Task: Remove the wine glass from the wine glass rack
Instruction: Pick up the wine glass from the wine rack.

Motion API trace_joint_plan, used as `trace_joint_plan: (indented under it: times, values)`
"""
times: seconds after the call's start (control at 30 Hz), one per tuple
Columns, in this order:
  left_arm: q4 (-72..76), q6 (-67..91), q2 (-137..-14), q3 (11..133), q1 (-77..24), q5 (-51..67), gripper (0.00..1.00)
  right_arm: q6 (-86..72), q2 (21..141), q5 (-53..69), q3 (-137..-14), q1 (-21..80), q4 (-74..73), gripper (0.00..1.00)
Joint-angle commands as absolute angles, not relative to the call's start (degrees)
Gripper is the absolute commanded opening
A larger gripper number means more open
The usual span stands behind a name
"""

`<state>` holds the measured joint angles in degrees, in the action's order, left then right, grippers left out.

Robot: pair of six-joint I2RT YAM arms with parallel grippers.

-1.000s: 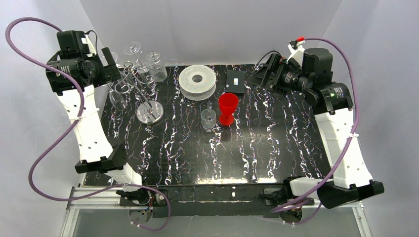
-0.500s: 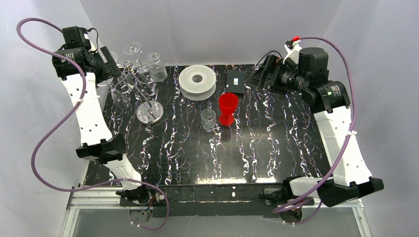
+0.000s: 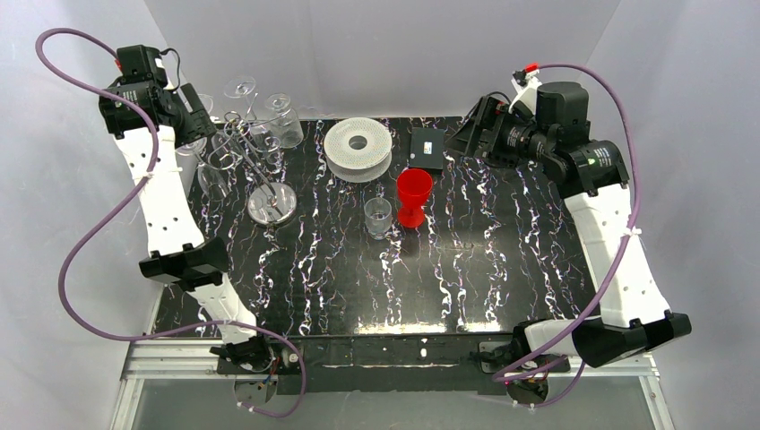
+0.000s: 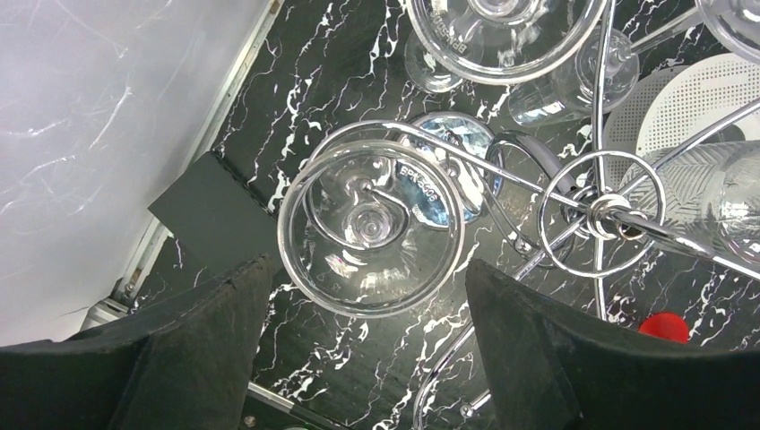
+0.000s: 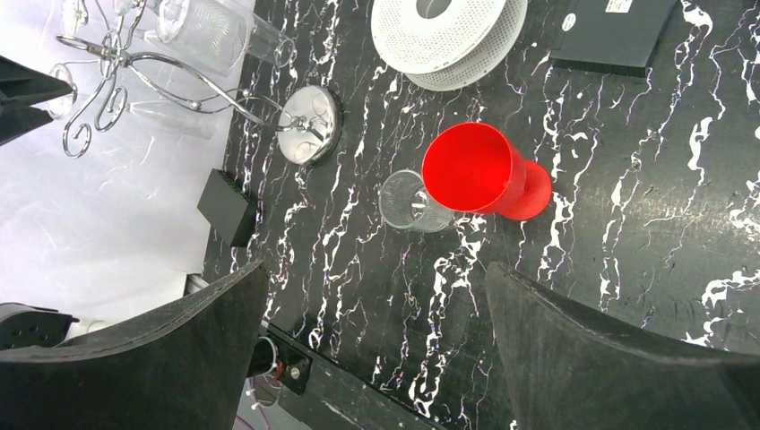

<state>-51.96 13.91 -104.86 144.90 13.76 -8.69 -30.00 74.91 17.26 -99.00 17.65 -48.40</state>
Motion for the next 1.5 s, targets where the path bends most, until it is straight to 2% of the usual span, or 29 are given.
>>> trace_joint_plan:
  times: [0.0, 0.4, 0.8, 1.0, 1.27, 1.47]
  values:
    - [-54.7, 13.2, -106.6, 146.6, 14.2, -10.7, 0.79, -29.4, 75.3, 17.3, -101.6, 17.9, -47.4, 0.98]
    - [-54.4, 13.0, -108.9, 147.8, 14.3, -10.1, 0.83, -30.0, 76.5, 18.3, -101.9, 17.8, -47.2, 0.98]
    - [-54.4, 11.7, -110.0, 148.9, 14.3, -11.1, 0.78, -30.0, 77.1, 18.2, -102.2, 17.8, -47.3, 0.98]
    - [-54.1, 11.5, -110.5, 149.4, 14.3, -11.1, 0.68, -29.9, 77.2, 18.2, -102.3, 17.8, -47.3, 0.98]
    - [-53.9, 11.0, -110.4, 149.8, 14.3, -10.5, 0.46, -29.8, 77.3, 18.0, -102.3, 17.8, -47.3, 0.98]
    - [-53.7, 11.0, -109.4, 149.6, 14.3, -10.3, 0.43, -29.9, 77.3, 18.0, -102.3, 17.9, -47.3, 0.98]
